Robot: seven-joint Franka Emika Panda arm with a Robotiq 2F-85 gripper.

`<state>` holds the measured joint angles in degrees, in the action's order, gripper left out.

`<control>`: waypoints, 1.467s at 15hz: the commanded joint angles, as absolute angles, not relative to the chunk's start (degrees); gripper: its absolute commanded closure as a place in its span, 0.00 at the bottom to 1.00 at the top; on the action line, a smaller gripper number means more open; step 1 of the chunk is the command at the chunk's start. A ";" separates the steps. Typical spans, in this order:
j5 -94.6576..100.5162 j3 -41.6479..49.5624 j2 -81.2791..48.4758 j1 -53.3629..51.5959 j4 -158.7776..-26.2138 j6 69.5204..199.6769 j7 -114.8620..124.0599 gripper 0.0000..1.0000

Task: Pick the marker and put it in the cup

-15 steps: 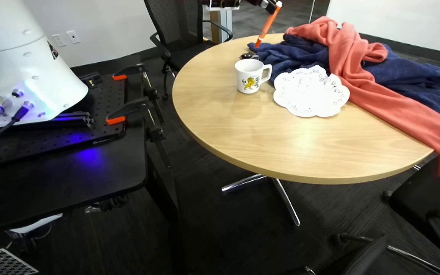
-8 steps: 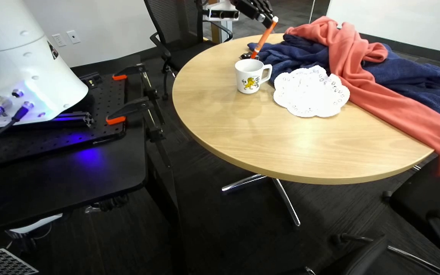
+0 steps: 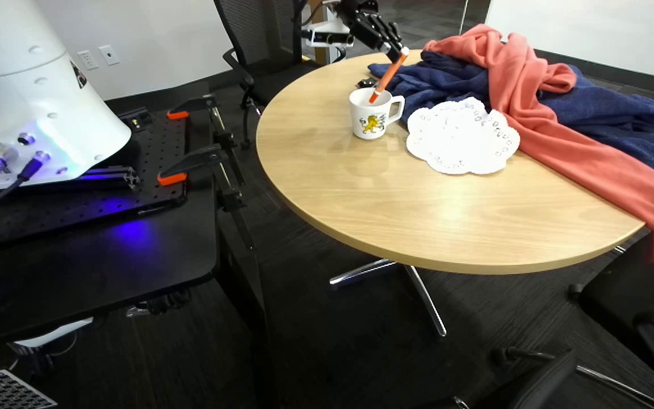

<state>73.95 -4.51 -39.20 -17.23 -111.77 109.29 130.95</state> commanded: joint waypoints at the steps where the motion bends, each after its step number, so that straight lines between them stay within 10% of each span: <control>1: 73.24 -6.20 -40.97 -15.93 -110.32 108.77 131.12 0.95; 6: 73.26 -6.65 -42.51 -15.85 -110.39 109.10 130.77 0.95; 7: 73.26 -6.65 -42.66 -15.93 -110.45 108.88 130.65 0.57; 15: 73.06 -7.00 -38.09 -15.59 -112.93 109.40 131.61 0.03; 22: 72.26 -7.18 -30.36 -14.67 -115.15 110.37 131.20 0.00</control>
